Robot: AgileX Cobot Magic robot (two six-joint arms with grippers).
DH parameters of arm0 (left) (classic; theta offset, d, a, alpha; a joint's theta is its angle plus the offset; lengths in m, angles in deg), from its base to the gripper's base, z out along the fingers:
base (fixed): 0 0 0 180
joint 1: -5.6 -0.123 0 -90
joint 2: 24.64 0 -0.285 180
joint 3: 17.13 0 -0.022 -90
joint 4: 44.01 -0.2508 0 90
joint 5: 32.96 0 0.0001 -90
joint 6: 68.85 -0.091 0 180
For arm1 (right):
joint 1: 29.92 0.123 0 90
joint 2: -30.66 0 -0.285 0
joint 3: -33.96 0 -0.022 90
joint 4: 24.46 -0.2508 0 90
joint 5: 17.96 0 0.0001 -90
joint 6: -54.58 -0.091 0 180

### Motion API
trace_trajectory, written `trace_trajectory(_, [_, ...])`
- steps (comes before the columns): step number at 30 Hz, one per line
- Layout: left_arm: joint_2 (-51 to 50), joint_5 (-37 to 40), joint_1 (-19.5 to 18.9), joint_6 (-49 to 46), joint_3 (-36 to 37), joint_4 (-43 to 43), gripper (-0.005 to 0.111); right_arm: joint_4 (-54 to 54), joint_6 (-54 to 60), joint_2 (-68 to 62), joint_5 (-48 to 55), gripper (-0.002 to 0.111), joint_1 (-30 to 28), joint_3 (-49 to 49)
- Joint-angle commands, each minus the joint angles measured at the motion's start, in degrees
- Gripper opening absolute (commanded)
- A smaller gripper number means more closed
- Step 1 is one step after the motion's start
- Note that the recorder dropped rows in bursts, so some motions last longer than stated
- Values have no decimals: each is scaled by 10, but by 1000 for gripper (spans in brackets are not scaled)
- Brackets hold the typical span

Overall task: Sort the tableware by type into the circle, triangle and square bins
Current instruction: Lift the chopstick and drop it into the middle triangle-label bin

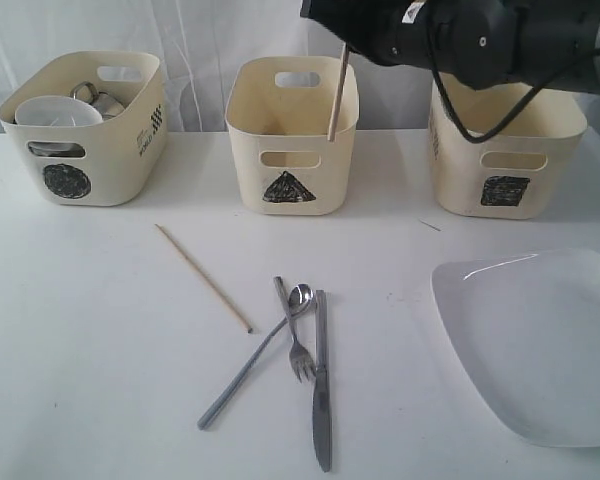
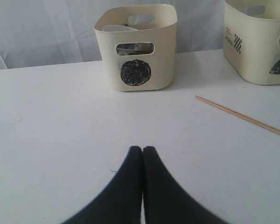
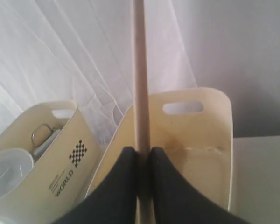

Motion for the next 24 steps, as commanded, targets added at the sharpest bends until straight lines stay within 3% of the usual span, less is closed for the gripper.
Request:
trace_trajectory(1, [2, 1, 4, -1, 2, 7, 0, -3, -6, -50, -22, 0, -17, 58])
trace_trajectory(14, [2, 1, 4, -1, 2, 7, 0, -14, -13, -183, -17, 1, -33, 185])
trace_trajectory(20, [2, 1, 4, -1, 2, 7, 0, -13, 20, -195, 0, 23, -32, 201])
trace_trajectory(24, [2, 1, 4, -1, 2, 7, 0, -12, 46, -189, 40, 25, -31, 201])
